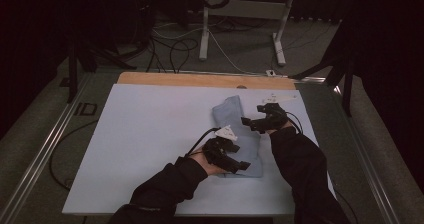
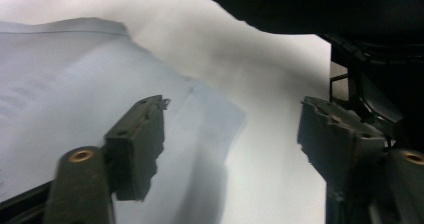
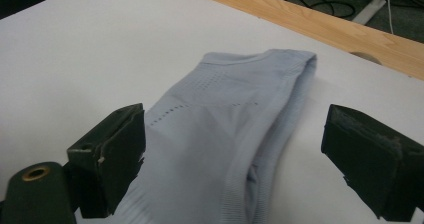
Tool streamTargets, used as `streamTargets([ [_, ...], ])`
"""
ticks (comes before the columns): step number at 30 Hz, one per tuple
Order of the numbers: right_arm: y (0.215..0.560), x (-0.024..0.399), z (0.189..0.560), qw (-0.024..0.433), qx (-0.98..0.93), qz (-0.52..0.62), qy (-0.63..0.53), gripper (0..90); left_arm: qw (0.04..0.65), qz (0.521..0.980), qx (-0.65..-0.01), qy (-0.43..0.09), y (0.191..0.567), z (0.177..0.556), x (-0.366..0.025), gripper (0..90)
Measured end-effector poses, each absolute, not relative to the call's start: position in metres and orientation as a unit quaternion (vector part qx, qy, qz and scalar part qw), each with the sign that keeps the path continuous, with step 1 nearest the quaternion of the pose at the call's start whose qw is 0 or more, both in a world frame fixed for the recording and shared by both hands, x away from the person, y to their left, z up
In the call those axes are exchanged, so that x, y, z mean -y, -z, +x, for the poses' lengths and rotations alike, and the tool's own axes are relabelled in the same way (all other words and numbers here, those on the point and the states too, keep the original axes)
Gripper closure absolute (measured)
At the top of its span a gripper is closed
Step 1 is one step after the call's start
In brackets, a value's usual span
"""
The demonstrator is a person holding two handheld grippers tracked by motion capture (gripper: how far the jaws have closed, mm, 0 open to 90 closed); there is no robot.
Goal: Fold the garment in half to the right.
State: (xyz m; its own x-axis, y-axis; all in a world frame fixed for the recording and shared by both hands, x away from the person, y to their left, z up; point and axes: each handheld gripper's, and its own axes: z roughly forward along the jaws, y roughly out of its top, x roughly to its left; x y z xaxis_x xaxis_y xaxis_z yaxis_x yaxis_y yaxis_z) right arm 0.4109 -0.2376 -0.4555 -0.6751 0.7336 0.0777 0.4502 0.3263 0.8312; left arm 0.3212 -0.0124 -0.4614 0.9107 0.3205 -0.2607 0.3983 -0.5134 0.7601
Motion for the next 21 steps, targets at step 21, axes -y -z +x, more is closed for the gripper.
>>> streamTargets([
  [21, 0.454, 0.214, 0.383, 0.144, -0.81, 0.33, -0.463, 10.8, 0.452, 0.869, -0.199, -0.026, 0.452, 0.332, -0.05, 0.0],
])
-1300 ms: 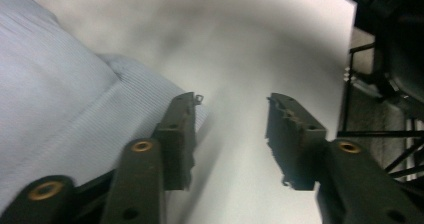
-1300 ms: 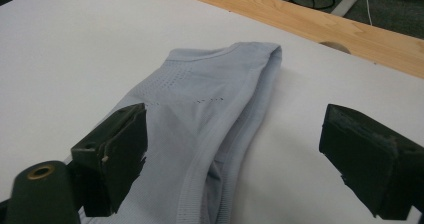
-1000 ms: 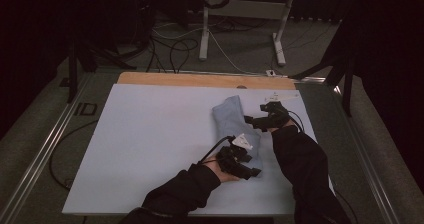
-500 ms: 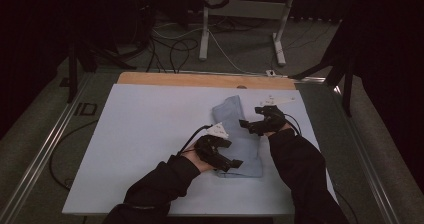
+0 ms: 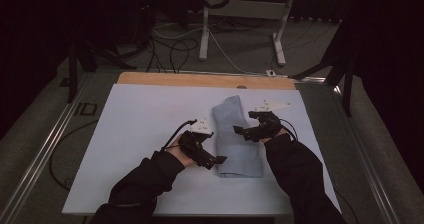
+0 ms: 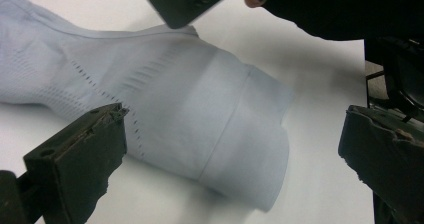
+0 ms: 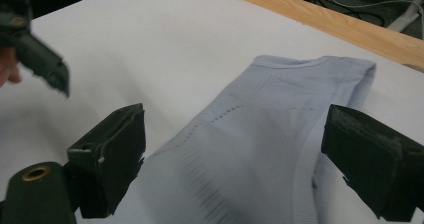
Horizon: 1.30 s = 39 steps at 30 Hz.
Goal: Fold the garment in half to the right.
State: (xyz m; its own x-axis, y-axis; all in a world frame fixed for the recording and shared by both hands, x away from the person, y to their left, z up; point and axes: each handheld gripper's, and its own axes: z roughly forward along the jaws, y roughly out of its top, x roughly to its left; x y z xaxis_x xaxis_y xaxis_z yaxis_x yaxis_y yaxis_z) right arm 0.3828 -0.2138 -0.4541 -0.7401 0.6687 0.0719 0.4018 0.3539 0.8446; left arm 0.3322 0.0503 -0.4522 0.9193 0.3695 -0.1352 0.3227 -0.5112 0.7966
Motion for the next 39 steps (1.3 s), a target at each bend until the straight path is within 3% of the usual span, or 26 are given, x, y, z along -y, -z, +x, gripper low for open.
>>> streamTargets([
  [39, 0.47, 0.259, 0.316, 0.164, -0.796, 0.326, -0.482, 10.2, 0.456, 0.85, -0.244, -0.102, 0.465, 0.299, -0.186, 0.0],
])
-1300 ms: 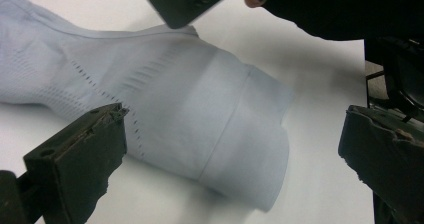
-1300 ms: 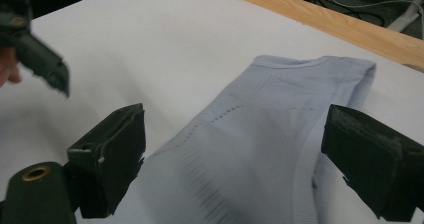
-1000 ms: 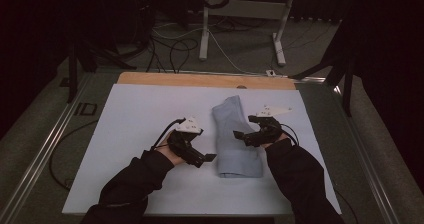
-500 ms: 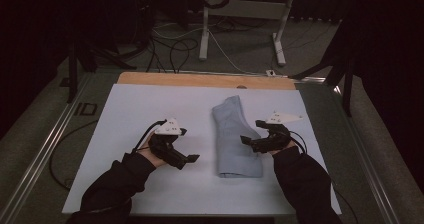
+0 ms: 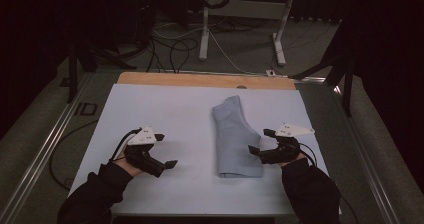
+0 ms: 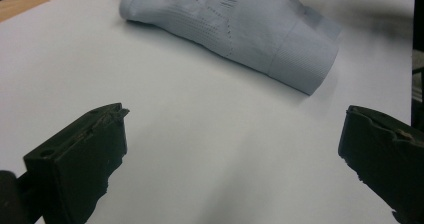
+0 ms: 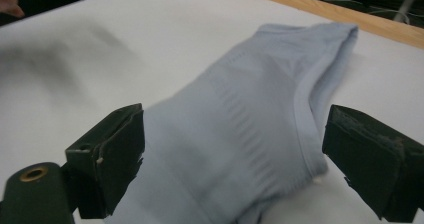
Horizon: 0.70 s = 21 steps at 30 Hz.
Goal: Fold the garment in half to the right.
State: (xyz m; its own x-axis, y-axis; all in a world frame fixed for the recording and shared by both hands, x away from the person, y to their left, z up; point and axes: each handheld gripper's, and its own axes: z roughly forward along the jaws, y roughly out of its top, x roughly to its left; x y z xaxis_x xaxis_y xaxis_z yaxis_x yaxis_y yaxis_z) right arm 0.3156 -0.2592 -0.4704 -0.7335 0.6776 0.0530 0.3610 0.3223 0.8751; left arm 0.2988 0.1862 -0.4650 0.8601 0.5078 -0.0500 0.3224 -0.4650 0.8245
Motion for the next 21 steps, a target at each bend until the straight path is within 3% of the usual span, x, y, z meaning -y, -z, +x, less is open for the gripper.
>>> streamTargets([
  [21, 0.503, 0.296, 0.282, 0.173, -0.776, 0.359, -0.489, 10.3, 0.443, 0.826, -0.322, -0.134, 0.508, 0.267, -0.26, 0.0],
])
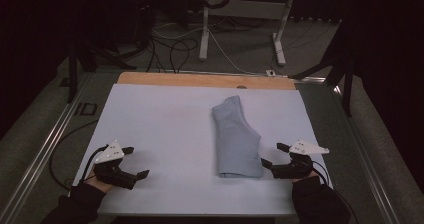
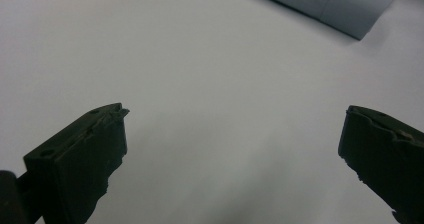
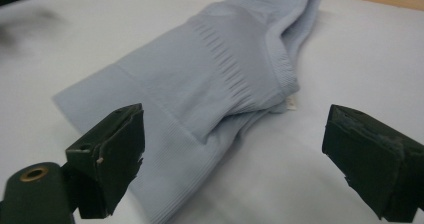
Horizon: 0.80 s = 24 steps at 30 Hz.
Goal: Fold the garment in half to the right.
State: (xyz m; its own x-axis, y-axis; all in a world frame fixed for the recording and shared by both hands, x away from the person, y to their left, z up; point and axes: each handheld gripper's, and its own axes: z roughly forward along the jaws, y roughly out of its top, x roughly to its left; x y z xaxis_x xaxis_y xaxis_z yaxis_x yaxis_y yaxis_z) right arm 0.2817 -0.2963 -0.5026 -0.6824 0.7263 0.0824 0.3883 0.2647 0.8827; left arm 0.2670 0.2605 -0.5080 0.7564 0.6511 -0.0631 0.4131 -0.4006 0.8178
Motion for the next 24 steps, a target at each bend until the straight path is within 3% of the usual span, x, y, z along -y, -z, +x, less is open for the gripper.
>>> streamTargets([
  [15, 0.52, 0.299, 0.261, 0.185, -0.77, 0.373, -0.483, 10.3, 0.441, 0.813, -0.354, -0.141, 0.527, 0.248, -0.284, 0.0],
  [24, 0.528, 0.298, 0.268, 0.196, -0.767, 0.385, -0.474, 10.3, 0.45, 0.792, -0.375, -0.17, 0.528, 0.247, -0.296, 0.0],
])
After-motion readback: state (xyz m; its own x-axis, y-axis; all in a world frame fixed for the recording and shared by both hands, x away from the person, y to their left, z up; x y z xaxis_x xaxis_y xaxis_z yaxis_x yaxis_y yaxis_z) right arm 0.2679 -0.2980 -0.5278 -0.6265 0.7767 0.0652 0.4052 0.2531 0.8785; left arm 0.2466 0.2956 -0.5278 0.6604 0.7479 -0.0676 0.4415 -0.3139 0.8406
